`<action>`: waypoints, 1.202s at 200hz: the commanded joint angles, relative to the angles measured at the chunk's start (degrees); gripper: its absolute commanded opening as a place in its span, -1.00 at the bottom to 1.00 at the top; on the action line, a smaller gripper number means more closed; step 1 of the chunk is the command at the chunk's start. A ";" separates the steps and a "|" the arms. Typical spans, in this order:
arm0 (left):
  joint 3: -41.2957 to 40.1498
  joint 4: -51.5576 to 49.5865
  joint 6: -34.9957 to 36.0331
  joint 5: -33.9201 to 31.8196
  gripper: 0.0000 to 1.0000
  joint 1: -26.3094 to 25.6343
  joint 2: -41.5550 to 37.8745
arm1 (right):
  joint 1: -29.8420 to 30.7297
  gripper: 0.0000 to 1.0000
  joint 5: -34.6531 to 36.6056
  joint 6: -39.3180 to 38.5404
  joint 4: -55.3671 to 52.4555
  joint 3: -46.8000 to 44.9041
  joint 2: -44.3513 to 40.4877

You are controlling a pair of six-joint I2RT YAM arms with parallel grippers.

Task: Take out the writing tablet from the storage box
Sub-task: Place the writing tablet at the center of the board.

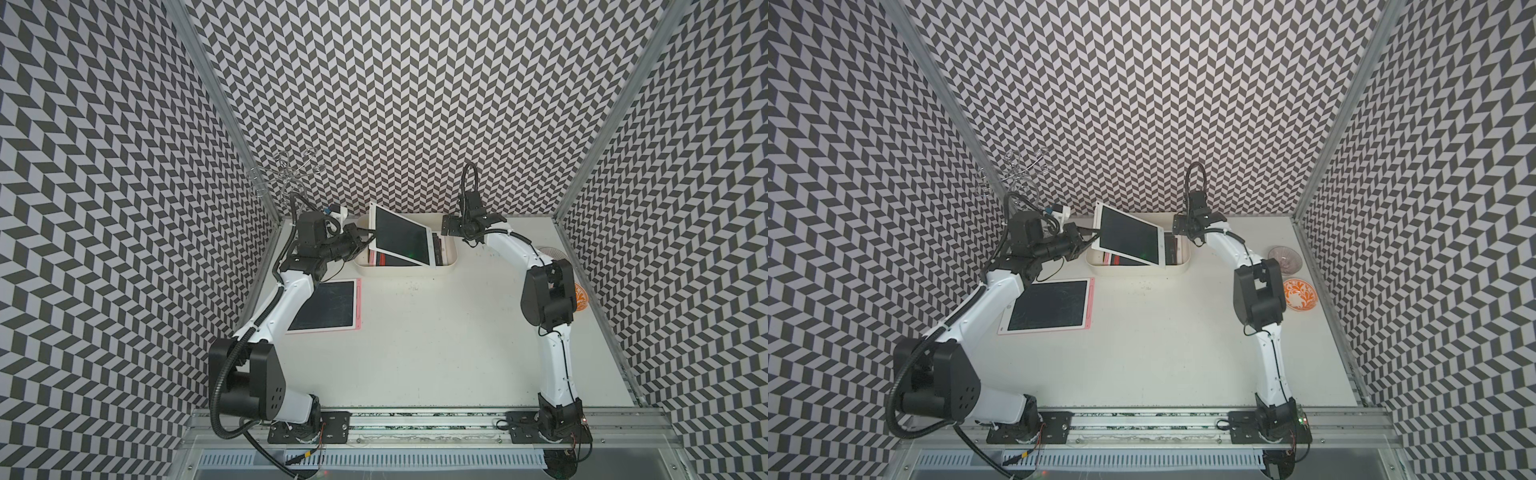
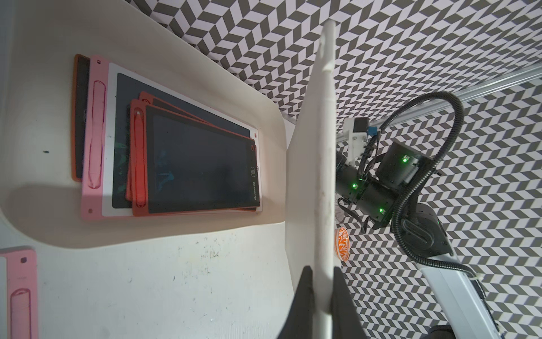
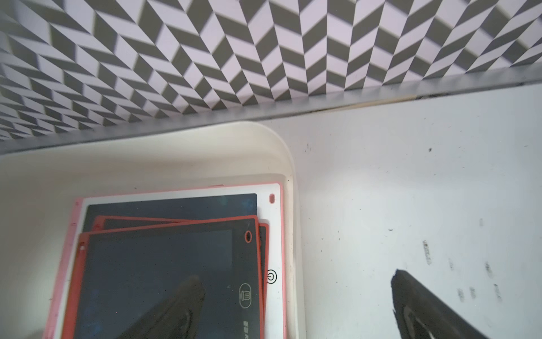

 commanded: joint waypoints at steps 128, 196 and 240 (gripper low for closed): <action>-30.31 16.26 -12.61 6.52 -1.00 1.34 -18.93 | -0.12 0.99 -9.21 4.02 9.72 -30.02 -23.95; -41.96 28.57 -16.62 0.07 -1.00 0.93 -18.30 | -0.20 1.00 -12.41 2.80 11.44 -34.07 -24.35; -44.07 35.02 -17.91 -0.08 -1.00 -0.24 -10.99 | -0.19 1.00 -14.19 2.59 12.47 -34.49 -23.96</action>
